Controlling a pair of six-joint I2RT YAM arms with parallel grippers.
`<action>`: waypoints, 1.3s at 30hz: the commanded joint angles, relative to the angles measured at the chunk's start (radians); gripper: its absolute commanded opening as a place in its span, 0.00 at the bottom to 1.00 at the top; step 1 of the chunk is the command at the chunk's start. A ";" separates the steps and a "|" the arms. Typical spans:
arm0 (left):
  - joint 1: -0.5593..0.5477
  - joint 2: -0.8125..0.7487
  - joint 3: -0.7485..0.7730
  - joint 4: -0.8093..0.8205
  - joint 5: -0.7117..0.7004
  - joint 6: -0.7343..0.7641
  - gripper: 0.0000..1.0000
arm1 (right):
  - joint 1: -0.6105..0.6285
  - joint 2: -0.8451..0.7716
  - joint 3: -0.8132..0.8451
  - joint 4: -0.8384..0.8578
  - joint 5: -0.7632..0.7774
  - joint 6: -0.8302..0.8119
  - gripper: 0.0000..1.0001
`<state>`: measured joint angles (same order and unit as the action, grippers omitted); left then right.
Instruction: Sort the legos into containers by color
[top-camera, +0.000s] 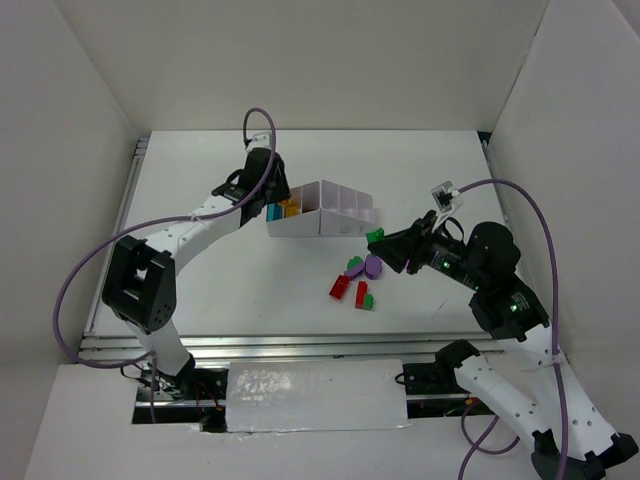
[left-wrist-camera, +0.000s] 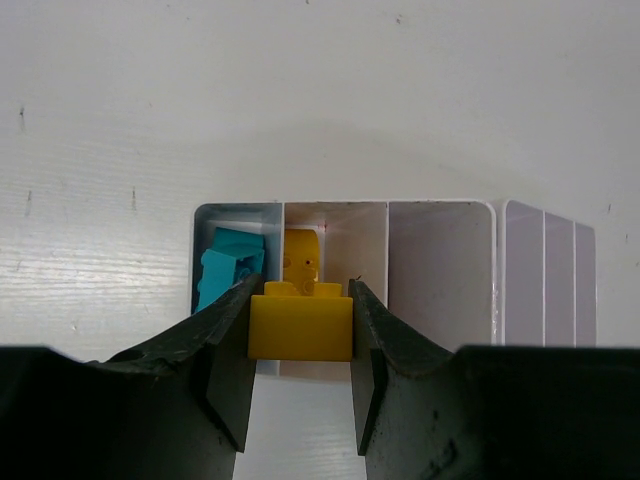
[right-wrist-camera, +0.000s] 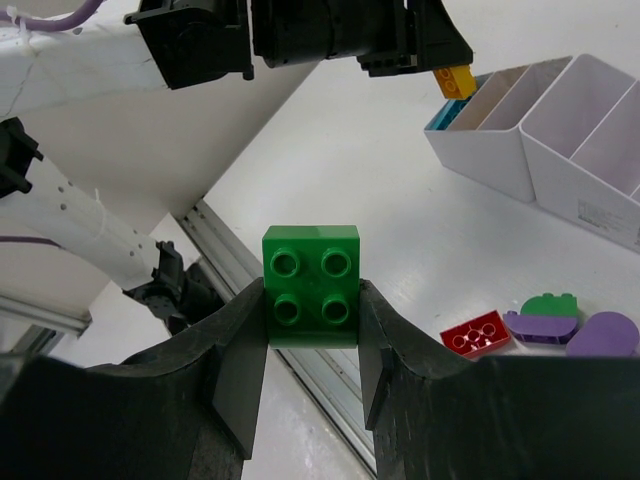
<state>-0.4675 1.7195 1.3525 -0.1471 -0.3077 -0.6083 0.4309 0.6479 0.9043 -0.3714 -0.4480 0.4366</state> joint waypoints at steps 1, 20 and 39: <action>-0.005 0.018 0.030 0.067 0.042 -0.018 0.14 | -0.003 0.007 0.010 0.015 -0.004 -0.009 0.00; -0.008 0.069 0.057 0.046 0.061 -0.004 0.63 | -0.003 0.027 0.015 0.023 -0.034 -0.009 0.00; -0.008 -0.343 0.044 -0.222 -0.053 0.018 0.98 | -0.003 0.352 0.044 0.000 0.297 0.122 0.00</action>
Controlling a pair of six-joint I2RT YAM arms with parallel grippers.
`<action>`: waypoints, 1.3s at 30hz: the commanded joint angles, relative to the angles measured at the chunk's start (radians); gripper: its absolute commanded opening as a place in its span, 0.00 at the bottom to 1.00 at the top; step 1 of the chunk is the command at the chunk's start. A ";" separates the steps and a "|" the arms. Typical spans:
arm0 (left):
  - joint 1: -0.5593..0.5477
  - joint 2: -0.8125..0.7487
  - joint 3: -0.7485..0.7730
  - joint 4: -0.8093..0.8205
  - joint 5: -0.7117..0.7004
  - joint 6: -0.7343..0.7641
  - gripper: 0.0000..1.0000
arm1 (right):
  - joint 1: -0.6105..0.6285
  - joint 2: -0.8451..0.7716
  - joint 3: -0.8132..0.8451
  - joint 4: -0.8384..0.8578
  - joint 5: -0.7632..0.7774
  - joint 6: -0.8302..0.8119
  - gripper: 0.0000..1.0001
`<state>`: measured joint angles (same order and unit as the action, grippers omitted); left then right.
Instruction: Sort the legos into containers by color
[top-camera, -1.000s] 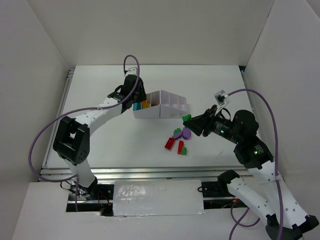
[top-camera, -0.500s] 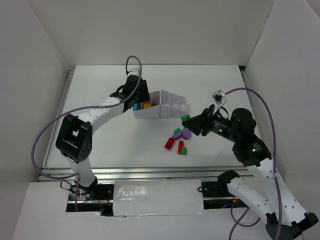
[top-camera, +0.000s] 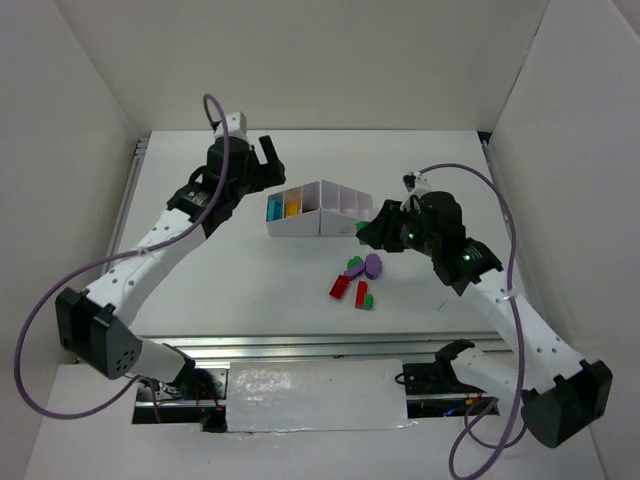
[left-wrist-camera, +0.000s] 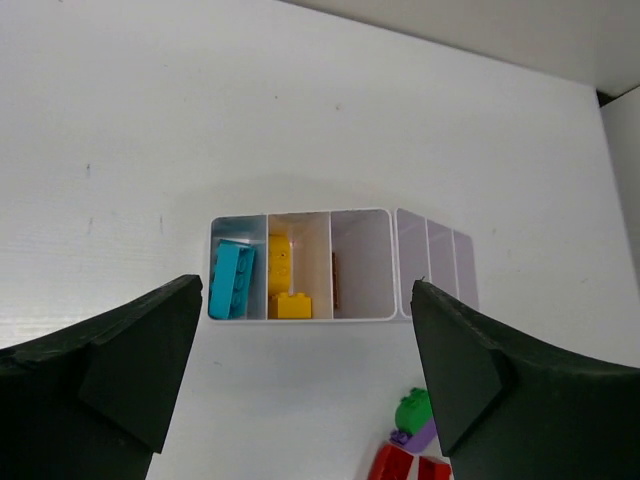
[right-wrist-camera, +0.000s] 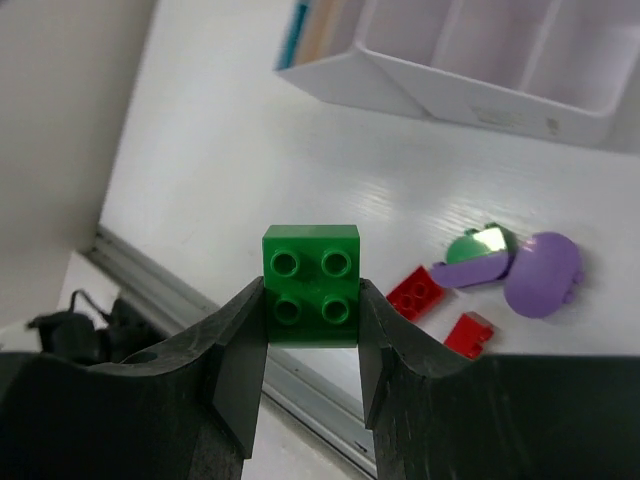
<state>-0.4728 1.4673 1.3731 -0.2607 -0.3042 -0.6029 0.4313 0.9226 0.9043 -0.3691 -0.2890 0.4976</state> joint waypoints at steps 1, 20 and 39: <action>-0.004 -0.117 0.012 -0.132 -0.064 0.014 0.99 | -0.003 0.103 0.053 -0.004 0.161 0.074 0.00; -0.007 -0.714 -0.427 -0.374 -0.210 0.098 0.99 | 0.046 0.608 0.434 -0.070 0.378 0.095 0.00; 0.005 -0.641 -0.427 -0.359 -0.141 0.143 1.00 | 0.060 0.878 0.709 -0.126 0.329 0.082 0.11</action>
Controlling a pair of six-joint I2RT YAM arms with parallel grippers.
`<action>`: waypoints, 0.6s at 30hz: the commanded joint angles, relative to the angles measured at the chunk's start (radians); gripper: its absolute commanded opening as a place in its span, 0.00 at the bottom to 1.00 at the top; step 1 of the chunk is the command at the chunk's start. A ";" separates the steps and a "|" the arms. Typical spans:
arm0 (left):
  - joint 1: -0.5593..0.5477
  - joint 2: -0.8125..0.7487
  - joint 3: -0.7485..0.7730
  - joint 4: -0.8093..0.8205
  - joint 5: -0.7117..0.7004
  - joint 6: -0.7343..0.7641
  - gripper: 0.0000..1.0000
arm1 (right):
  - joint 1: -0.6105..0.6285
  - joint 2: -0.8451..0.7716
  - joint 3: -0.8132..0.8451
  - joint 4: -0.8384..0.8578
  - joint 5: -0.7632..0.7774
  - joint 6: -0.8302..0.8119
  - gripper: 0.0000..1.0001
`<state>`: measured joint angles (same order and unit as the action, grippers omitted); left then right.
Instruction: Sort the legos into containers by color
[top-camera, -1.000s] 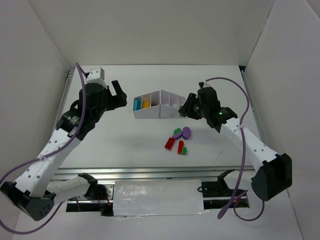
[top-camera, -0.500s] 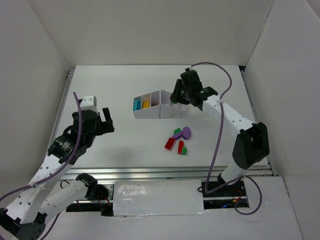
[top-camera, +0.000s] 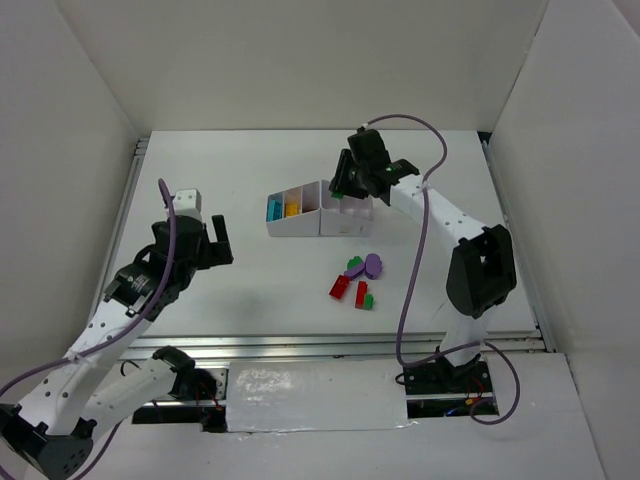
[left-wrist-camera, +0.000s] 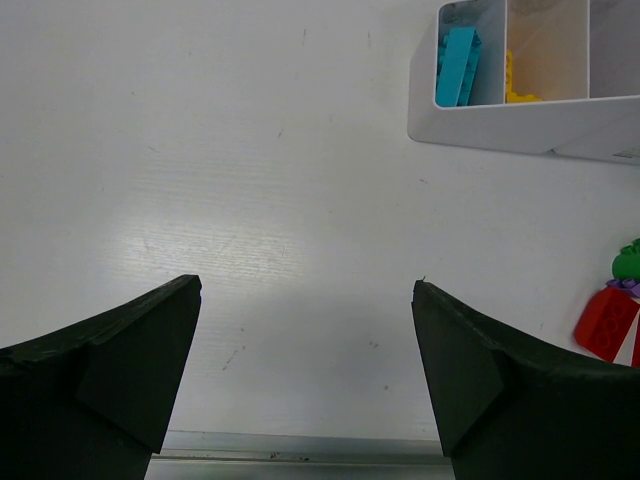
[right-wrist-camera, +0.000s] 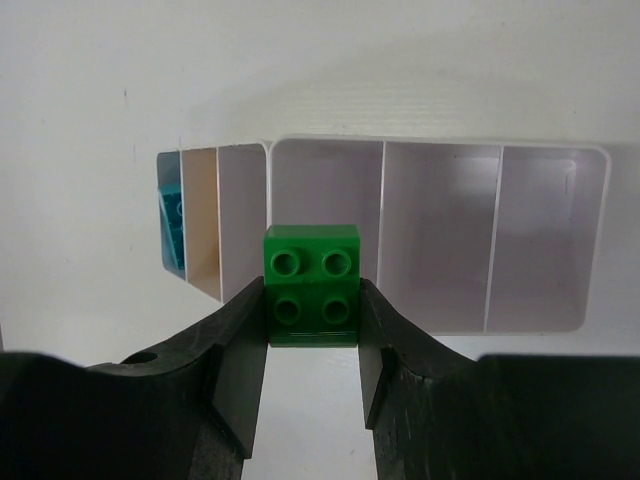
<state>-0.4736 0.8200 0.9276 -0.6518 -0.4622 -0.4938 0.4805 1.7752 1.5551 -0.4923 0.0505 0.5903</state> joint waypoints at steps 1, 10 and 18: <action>0.007 0.013 0.020 0.034 0.019 0.037 1.00 | 0.009 0.030 0.065 -0.008 -0.011 -0.010 0.12; 0.018 0.022 0.019 0.038 0.040 0.044 1.00 | 0.009 0.066 0.082 -0.003 -0.012 -0.014 0.25; 0.030 0.025 0.017 0.043 0.053 0.047 1.00 | 0.009 0.069 0.092 0.000 -0.023 -0.023 0.41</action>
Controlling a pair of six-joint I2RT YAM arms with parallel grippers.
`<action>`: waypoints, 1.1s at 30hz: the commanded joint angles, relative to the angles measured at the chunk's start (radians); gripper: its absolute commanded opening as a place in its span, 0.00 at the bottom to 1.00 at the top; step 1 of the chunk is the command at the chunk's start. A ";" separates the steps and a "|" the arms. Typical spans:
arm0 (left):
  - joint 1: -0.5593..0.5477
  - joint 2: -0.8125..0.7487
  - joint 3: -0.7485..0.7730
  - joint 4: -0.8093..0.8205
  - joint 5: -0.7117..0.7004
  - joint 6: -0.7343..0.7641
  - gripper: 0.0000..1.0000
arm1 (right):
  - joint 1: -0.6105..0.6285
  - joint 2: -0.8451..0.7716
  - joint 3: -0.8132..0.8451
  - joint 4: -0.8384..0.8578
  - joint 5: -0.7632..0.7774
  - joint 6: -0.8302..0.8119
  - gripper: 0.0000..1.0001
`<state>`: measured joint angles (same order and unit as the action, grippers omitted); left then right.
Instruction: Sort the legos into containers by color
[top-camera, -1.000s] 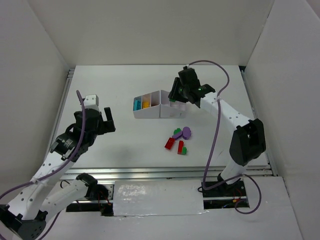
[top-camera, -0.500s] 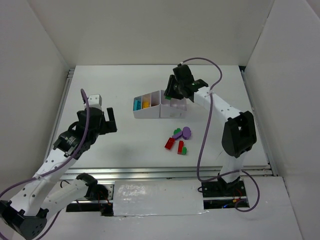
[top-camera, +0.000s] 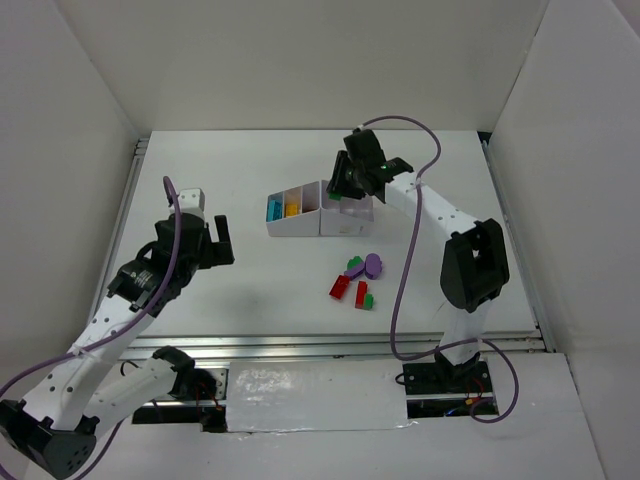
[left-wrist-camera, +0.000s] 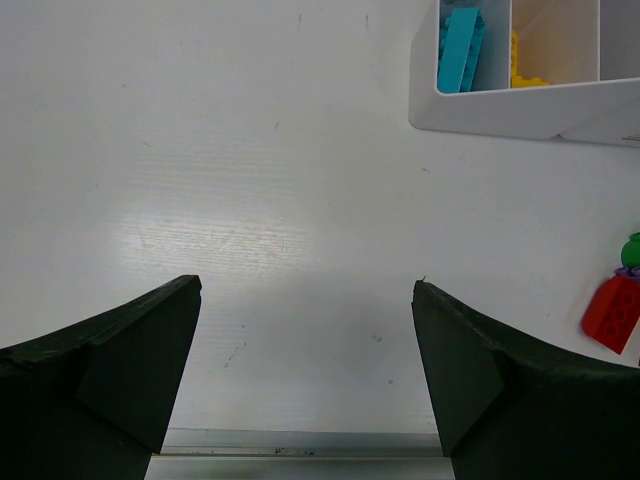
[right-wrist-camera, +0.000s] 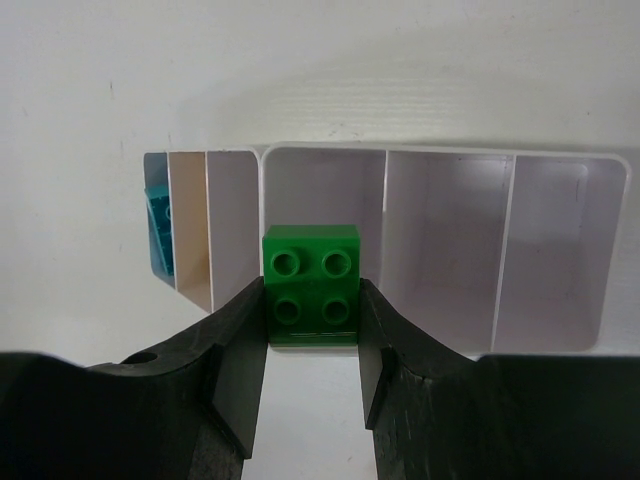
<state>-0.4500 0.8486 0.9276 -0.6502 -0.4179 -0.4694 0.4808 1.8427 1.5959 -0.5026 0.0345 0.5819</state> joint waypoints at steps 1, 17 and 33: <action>0.010 -0.005 0.017 0.041 0.010 0.025 1.00 | 0.008 0.004 0.055 0.010 -0.008 -0.017 0.42; 0.020 -0.005 0.017 0.047 0.027 0.028 1.00 | 0.008 0.020 0.065 0.004 -0.025 -0.020 0.57; 0.054 0.003 0.017 0.049 0.056 0.018 0.99 | 0.034 -0.547 -0.488 -0.051 0.112 0.028 0.77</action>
<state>-0.4076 0.8497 0.9276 -0.6300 -0.3710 -0.4664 0.4919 1.3926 1.2297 -0.5159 0.0715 0.5735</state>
